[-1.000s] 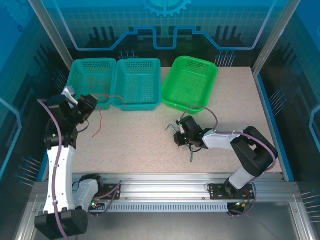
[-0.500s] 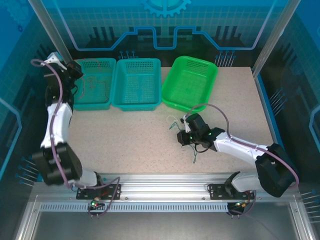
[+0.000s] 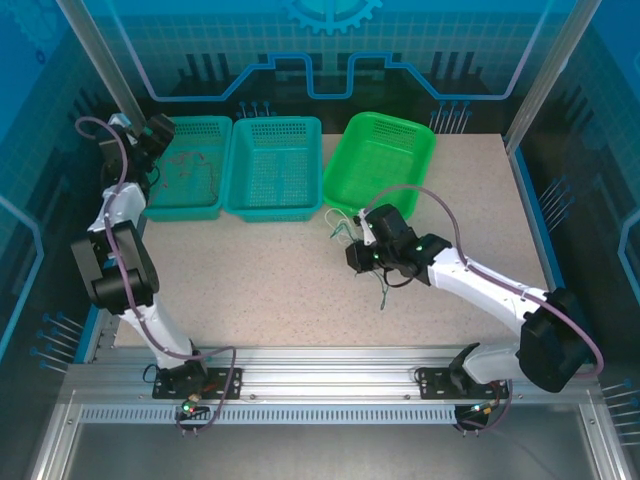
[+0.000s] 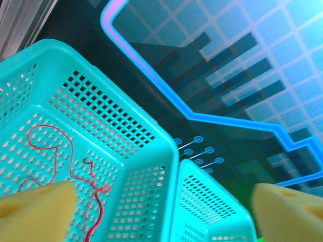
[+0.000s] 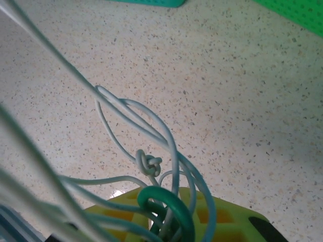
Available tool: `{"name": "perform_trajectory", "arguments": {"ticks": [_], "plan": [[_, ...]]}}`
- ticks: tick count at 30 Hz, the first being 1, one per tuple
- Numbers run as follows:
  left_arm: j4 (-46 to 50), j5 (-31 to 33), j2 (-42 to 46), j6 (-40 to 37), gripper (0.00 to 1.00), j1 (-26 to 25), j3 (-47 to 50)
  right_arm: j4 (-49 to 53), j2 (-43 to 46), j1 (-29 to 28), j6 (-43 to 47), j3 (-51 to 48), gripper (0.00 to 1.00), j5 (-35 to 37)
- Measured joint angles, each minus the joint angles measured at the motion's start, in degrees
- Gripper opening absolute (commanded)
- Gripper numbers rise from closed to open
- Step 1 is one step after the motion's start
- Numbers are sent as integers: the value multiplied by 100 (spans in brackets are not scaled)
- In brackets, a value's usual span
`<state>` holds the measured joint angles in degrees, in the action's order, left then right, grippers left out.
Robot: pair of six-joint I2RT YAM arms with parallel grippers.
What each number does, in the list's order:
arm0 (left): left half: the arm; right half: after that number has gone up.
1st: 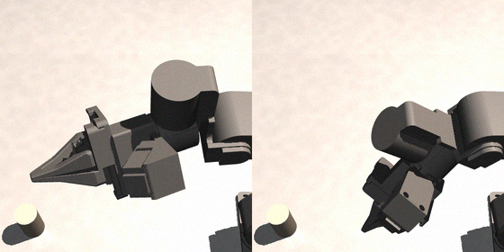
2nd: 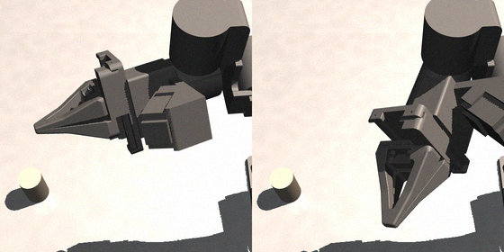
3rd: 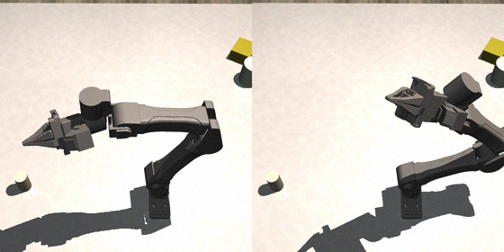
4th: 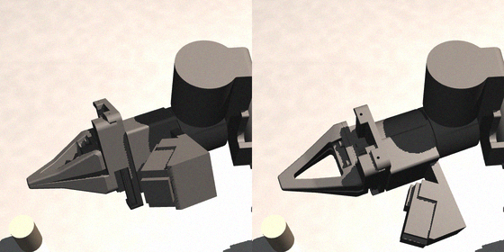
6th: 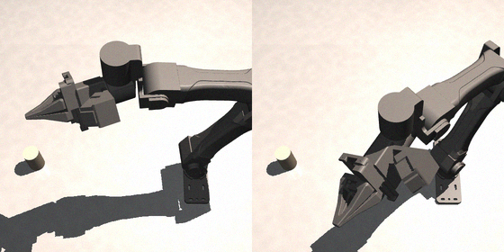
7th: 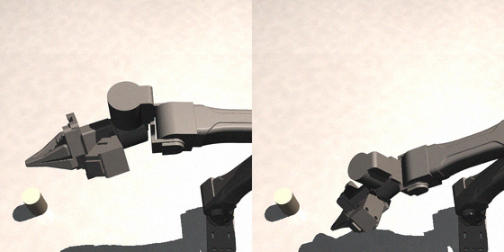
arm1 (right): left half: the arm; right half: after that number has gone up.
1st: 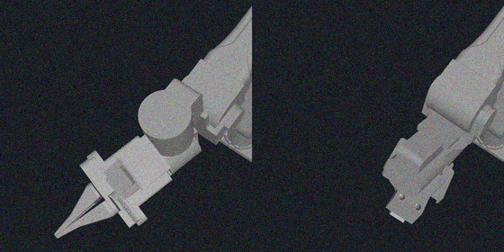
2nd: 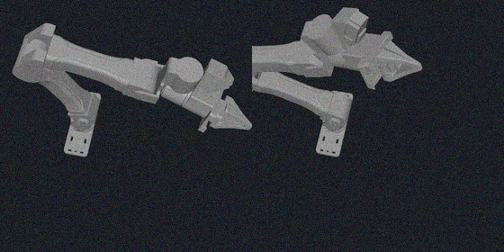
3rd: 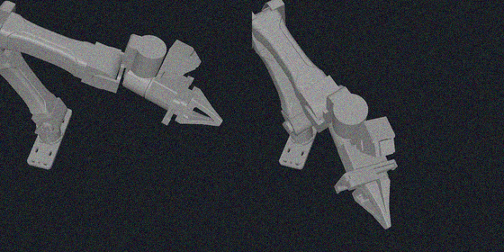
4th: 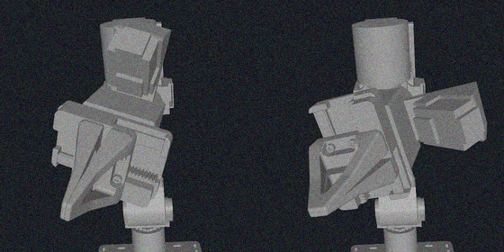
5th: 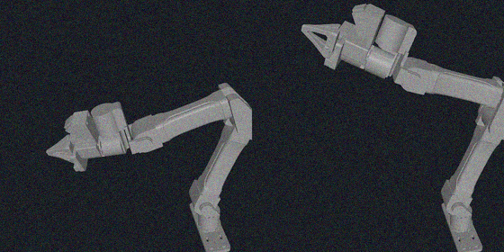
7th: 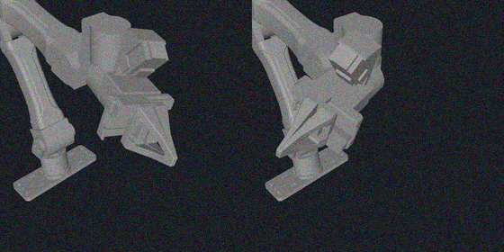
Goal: Untangle the cables
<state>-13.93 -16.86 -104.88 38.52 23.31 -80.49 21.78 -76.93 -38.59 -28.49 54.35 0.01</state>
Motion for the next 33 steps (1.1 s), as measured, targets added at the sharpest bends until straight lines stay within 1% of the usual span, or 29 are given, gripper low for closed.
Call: {"name": "perform_trajectory", "arguments": {"ticks": [2, 6, 10, 13, 15, 18, 19, 22, 24, 25, 28, 31, 33], "plan": [[203, -35, 267, 55, 99, 0, 2, 116, -7, -15, 0, 170, 21, -4], [1097, -55, 1283, -70, 99, -7, -4, 275, -13, -42, 4, 437, 23, -35], [2201, -46, 2205, -625, 99, -74, -245, 352, -24, -42, 76, 579, 23, -142], [2817, -162, 2841, -1040, 99, -293, -195, 358, -24, -42, 160, 595, 23, -260], [3075, -273, 3296, -1191, 99, -629, 46, 361, -24, -42, 212, 595, 23, -367], [3375, -518, 4098, -1255, 98, -1602, 636, 358, -35, -42, 308, 595, 23, -553], [3407, -605, 4358, -1250, 97, -2013, 866, 358, -50, -42, 332, 595, 23, -632], [3410, -833, 4999, -1143, 96, -2981, 1537, 356, -120, -42, 385, 595, 24, -892], [3410, -922, 5285, -1036, 94, -3464, 1910, 352, -149, -42, 400, 595, 23, -1106], [3418, -970, 5357, -992, 94, -3650, 2059, 350, -155, -42, 407, 595, 23, -1207], [3429, -1025, 5327, -881, 94, -4000, 2358, 334, -188, -42, 413, 625, 23, -1484], [3403, -1075, 5014, -776, 94, -4153, 2559, 236, -264, -42, 417, 658, 23, -1788], [3287, -1147, 4669, -691, 92, -4212, 2647, 190, -323, -42, 426, 693, 24, -2000]]}}
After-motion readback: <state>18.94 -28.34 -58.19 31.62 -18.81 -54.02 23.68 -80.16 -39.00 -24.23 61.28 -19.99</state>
